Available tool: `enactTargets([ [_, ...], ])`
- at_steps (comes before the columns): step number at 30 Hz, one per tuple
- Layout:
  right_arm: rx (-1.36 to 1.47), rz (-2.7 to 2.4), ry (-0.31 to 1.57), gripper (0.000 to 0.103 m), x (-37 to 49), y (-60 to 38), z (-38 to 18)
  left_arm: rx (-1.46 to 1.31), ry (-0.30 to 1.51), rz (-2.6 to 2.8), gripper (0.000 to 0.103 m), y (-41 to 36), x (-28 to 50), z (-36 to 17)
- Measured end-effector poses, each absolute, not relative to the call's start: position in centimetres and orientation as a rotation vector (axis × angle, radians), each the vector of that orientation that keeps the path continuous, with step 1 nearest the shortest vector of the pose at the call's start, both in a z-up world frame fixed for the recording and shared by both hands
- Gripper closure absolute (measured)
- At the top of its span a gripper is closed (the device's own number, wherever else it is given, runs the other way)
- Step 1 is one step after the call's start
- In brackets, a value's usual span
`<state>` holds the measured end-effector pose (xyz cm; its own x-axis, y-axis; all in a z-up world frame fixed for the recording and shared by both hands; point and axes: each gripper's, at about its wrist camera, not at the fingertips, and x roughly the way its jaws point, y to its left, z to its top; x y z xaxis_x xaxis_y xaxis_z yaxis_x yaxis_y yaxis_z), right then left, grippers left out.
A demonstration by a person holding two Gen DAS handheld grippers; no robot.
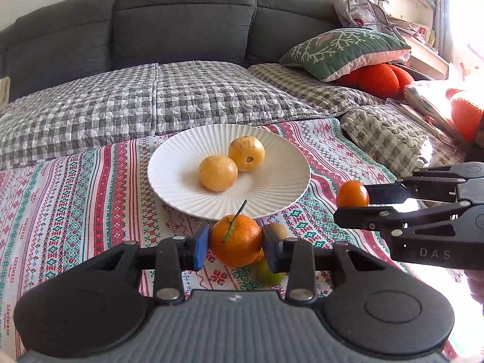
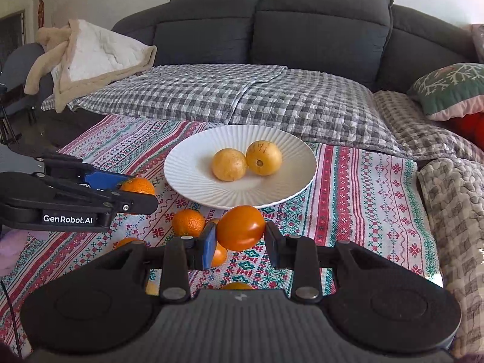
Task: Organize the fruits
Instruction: 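Carry the tangerine and the orange tomato over the white plate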
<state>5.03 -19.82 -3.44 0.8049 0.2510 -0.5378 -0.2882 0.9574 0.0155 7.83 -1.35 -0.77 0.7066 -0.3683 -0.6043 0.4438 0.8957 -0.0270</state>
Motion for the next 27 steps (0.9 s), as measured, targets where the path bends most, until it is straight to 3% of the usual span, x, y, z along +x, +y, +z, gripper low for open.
enactTargets([
  [27,0.097,0.28,0.648,0.072,14.2,-22.5,-2.5,0.077,0.716,-0.495,0.087,-5.0,15.7,-2.0],
])
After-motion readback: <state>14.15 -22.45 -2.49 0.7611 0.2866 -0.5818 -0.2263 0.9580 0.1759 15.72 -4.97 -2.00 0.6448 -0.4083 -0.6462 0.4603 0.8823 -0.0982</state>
